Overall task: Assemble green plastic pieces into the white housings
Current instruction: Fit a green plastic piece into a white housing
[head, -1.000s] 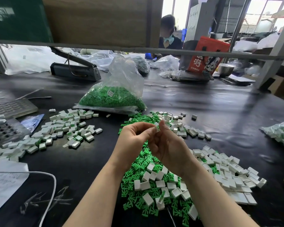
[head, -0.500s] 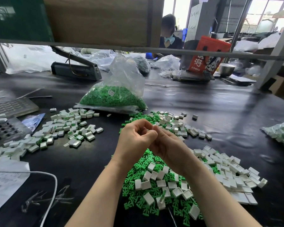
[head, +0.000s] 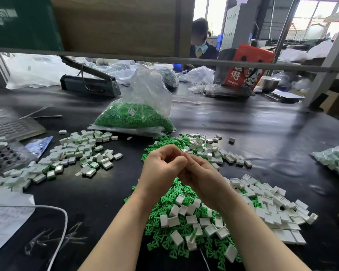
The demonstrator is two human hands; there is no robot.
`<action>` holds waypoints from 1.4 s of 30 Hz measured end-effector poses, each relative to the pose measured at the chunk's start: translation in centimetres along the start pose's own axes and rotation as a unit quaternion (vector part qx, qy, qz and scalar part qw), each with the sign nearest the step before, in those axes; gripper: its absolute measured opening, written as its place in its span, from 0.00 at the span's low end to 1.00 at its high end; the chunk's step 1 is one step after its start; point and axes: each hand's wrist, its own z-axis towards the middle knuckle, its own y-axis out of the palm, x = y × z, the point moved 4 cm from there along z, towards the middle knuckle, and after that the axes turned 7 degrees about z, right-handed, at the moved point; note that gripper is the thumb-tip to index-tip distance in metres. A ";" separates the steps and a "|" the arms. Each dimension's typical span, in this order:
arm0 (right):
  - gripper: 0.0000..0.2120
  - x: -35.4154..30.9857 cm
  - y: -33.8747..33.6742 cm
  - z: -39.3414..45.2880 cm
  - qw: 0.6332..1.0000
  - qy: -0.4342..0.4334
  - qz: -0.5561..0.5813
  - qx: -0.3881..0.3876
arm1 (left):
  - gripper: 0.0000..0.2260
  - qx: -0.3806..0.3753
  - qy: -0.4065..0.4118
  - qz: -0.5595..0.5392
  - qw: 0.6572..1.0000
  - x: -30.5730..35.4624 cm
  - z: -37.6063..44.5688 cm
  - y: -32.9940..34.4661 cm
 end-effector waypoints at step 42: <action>0.09 -1.6 -8.2 -1.2 0.722 0.072 -0.654 0.214 | 0.18 0.306 -0.232 -0.601 0.701 -7.9 1.0 -9.9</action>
